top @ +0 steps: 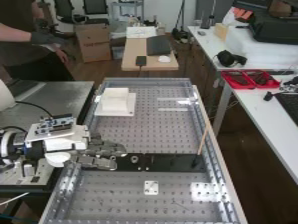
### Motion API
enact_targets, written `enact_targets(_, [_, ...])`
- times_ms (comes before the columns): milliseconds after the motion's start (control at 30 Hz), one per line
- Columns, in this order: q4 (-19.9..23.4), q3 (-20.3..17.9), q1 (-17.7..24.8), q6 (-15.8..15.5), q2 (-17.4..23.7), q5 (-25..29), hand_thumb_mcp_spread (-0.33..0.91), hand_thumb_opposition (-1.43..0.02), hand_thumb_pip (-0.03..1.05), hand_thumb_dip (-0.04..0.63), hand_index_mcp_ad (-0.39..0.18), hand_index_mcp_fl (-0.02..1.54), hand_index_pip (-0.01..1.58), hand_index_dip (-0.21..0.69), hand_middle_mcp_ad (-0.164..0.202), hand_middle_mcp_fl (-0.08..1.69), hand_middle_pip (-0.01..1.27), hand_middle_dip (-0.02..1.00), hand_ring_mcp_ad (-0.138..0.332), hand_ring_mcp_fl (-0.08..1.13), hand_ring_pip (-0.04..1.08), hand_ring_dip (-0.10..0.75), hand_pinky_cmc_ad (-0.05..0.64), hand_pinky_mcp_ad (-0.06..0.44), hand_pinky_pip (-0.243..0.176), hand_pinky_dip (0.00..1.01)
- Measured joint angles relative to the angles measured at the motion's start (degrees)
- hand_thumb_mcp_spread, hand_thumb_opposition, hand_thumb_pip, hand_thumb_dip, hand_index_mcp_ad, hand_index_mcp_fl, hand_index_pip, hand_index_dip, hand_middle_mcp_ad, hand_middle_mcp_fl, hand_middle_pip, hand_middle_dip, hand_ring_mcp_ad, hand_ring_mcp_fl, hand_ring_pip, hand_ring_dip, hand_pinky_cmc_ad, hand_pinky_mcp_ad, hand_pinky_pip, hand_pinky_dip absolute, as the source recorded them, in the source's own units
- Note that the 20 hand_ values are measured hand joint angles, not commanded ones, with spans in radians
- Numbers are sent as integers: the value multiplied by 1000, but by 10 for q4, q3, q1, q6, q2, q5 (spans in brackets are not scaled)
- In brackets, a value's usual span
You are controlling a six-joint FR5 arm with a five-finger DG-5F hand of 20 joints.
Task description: Grab the smaller nut and place it in the white container
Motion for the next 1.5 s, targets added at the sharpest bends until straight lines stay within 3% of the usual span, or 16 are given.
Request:
enact_targets(267, [-15,7,2,-24,-9,3,445,-831,616,208,-131,122,1429,157,52,164,126,173,119,0,96,42,316,232,-21,190])
enact_targets(367, [-14,6,3,-26,-9,2,464,-827,616,208,-134,73,1424,159,51,162,126,173,98,3,96,42,316,232,-16,194])
enact_targets(667, [-10,0,5,-29,-6,-5,463,-831,606,204,-131,51,1447,185,40,161,129,171,93,0,99,42,316,232,-12,195])
enact_targets(1500, [-13,14,-4,-40,-19,-19,496,-831,585,204,-140,141,1477,188,38,164,129,175,89,3,94,51,316,232,-10,195])
